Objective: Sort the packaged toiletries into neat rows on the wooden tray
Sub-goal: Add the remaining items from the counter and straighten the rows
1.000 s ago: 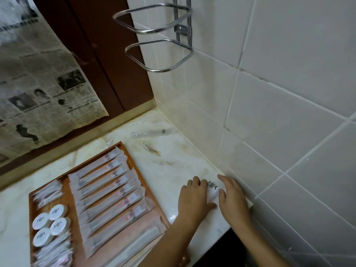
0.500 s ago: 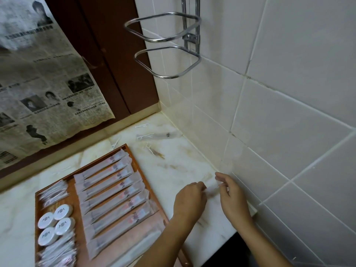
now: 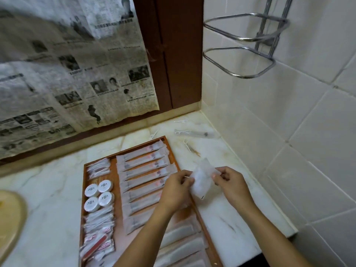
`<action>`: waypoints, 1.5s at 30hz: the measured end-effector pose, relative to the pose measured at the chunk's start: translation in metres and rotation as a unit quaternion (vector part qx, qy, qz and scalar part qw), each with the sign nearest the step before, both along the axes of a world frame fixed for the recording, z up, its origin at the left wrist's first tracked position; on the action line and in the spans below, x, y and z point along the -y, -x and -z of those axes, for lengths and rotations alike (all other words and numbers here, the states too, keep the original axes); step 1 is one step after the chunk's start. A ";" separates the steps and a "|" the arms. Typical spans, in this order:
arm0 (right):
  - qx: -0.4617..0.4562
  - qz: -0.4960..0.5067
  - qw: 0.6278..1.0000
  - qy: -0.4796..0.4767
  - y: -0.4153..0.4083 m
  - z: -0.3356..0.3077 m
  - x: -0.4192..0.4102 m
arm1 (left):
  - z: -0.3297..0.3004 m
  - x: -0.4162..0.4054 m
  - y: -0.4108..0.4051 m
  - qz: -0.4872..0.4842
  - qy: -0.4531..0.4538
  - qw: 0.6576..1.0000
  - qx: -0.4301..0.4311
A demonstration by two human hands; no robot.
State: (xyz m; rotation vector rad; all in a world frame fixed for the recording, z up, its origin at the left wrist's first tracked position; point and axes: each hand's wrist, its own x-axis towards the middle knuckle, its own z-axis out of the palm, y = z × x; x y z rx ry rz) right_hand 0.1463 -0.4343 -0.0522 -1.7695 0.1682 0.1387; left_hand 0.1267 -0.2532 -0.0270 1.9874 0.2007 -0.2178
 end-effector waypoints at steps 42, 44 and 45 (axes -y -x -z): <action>0.059 -0.267 0.955 0.118 0.144 -0.007 -0.247 | 0.028 -0.265 0.190 -0.142 0.189 0.971 0.047; 0.102 -0.271 0.944 0.161 0.149 -0.001 -0.241 | 0.031 -0.270 0.197 -0.127 0.125 0.982 0.066; 0.125 -0.272 0.937 0.179 0.152 0.003 -0.239 | 0.031 -0.272 0.201 -0.120 0.104 0.984 0.075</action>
